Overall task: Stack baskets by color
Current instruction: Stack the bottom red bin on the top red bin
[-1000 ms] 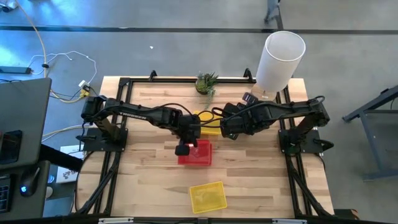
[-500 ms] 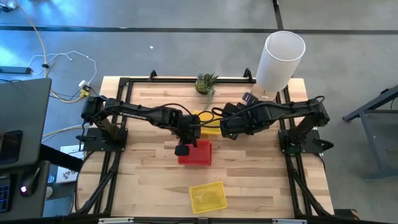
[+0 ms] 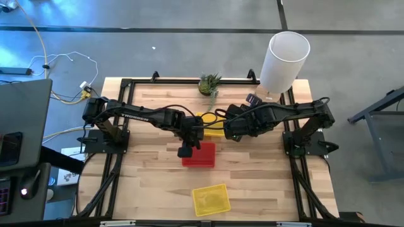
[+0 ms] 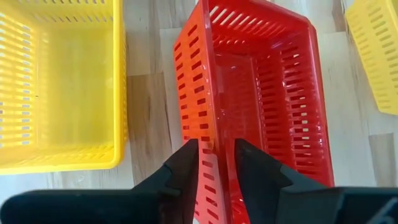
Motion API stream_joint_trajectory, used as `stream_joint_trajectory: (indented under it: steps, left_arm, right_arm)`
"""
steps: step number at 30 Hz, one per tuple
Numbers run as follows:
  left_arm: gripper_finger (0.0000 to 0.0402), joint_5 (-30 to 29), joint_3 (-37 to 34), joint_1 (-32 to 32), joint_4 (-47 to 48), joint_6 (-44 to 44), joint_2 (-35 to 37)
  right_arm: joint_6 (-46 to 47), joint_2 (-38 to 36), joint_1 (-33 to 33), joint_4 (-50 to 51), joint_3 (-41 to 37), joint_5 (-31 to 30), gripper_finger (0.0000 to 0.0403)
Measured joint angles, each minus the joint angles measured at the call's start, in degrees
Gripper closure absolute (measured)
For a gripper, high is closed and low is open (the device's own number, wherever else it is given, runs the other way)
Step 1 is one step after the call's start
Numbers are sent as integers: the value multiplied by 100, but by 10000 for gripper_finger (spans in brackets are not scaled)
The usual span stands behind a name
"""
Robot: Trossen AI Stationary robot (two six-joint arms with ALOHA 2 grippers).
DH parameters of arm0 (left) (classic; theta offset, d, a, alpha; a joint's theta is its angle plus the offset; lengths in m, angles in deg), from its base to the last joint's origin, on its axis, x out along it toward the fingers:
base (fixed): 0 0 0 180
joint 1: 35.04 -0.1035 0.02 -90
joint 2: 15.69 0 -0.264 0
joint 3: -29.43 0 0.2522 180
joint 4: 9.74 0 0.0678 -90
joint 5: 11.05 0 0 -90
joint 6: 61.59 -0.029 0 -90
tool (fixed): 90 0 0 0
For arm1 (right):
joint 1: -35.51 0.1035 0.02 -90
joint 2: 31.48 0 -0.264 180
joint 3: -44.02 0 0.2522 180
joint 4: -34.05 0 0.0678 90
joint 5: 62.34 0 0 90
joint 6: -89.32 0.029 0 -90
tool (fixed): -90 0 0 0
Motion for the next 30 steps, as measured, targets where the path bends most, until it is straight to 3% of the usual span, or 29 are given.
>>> stream_joint_trajectory:
  steps: [13,24,30]
  left_arm:
    - [318,-97,-6,11,56,111,-225]
    - [396,-28,-9,13,31,54,-309]
    - [400,452,101,-56,27,17,-262]
  right_arm:
    - [0,0,0,0,0,1,307]
    - [-1,2,0,0,0,0,307]
    - [-1,2,0,0,0,-7,307]
